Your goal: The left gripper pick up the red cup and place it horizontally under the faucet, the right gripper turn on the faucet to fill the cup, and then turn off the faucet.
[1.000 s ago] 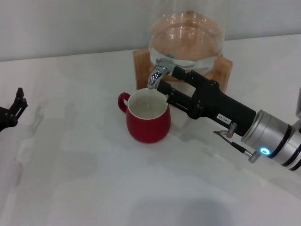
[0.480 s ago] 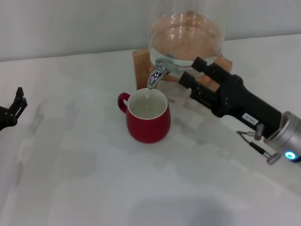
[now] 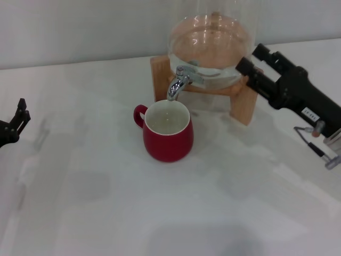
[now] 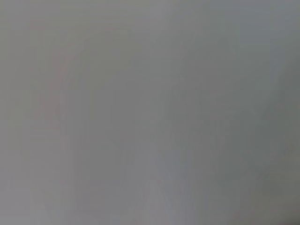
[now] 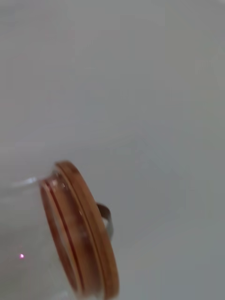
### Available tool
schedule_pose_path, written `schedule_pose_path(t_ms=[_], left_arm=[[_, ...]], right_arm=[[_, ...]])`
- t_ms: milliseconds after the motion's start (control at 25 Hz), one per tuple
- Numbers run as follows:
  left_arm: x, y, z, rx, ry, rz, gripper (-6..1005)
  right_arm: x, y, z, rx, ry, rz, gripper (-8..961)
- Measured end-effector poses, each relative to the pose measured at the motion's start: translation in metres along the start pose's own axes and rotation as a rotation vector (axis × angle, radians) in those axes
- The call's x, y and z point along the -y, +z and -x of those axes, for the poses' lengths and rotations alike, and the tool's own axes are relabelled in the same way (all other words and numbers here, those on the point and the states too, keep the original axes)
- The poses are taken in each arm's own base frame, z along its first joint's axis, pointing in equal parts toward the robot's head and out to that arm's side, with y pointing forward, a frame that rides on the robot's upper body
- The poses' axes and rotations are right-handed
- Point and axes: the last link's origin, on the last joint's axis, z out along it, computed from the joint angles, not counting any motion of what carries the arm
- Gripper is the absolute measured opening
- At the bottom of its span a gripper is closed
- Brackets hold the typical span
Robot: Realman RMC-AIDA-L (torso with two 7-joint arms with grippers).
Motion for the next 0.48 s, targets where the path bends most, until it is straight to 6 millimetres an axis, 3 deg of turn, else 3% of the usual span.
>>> schedule_pose_path(t_ms=[480], left_arm=[[0.002, 0.001, -0.001, -0.005, -0.001, -0.006, 888]], right_arm=[[0.046, -0.008, 0.016, -0.011, -0.100, -0.216, 722]])
